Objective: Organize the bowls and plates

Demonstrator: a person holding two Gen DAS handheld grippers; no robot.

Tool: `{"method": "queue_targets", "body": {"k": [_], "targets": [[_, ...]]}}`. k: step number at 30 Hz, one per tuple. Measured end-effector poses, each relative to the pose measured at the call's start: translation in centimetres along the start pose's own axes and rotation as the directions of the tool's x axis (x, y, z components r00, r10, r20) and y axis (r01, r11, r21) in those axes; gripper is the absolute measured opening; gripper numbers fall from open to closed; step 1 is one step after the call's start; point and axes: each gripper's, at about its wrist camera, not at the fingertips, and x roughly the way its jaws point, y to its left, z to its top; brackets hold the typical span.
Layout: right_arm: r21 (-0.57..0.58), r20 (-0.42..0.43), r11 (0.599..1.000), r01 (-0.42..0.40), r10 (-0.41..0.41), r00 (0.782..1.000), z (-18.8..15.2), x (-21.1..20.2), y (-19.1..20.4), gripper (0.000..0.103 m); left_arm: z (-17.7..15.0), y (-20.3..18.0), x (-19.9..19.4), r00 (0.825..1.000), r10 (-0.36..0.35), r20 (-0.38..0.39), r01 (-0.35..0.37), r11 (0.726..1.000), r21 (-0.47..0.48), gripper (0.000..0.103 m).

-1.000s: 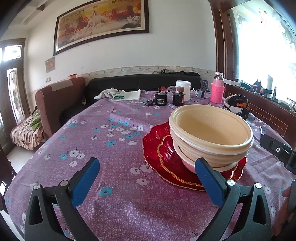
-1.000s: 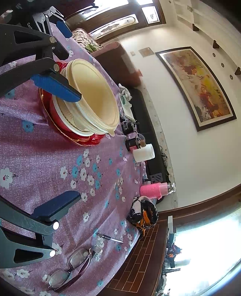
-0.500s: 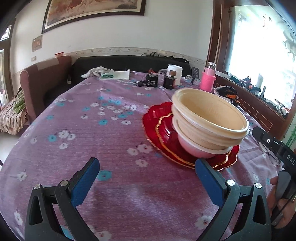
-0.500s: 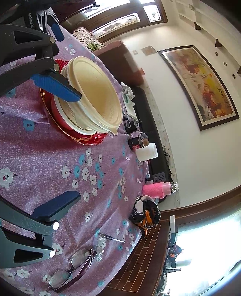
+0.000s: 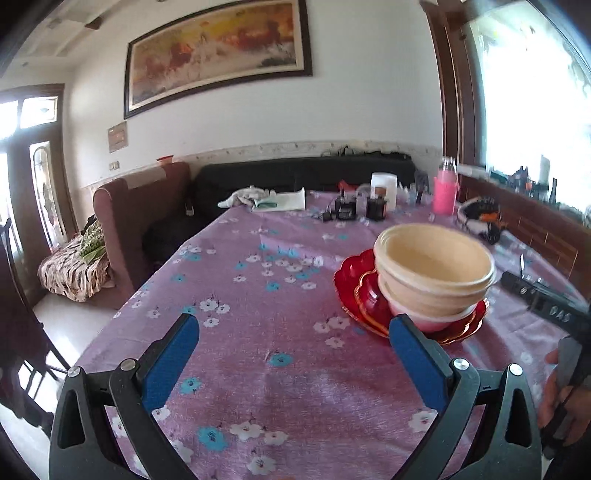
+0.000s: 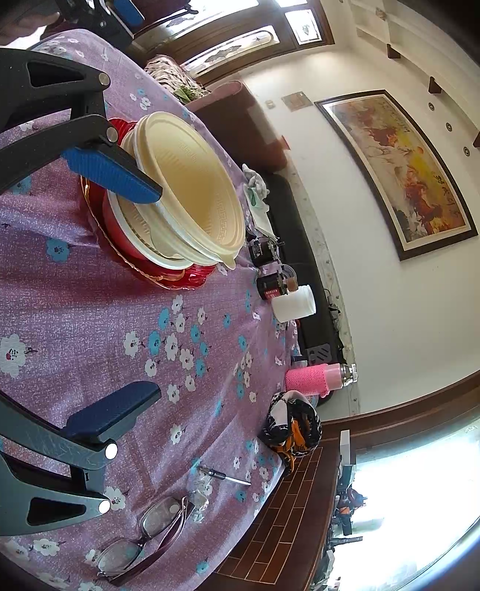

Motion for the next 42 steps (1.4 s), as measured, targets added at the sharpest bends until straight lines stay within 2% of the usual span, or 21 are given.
{"method": "queue_targets", "body": {"k": [4,7,21,42], "targets": [[0.005,0.003,1.000,-0.002,0.002,1.000,-0.1,0.0,-0.1,0.099,-0.3,-0.8,1.0,0.997,-0.005,-0.074,0.010,0.998,0.064,0.103],[0.006,0.004,1.000,-0.005,0.005,1.000,-0.2,-0.1,-0.1,0.099,-0.9,-1.5,1.7,0.995,0.034,-0.098,-0.022,0.992,0.122,0.103],[0.007,0.005,1.000,-0.006,0.006,1.000,-0.2,-0.1,-0.1,0.099,-1.7,-3.5,0.6,0.997,0.043,-0.067,-0.028,0.976,0.214,0.103],[0.007,0.004,1.000,-0.005,0.005,1.000,-0.2,-0.1,-0.1,0.099,-1.6,-3.4,0.9,0.996,0.015,-0.092,0.004,0.980,0.199,0.103]]}}
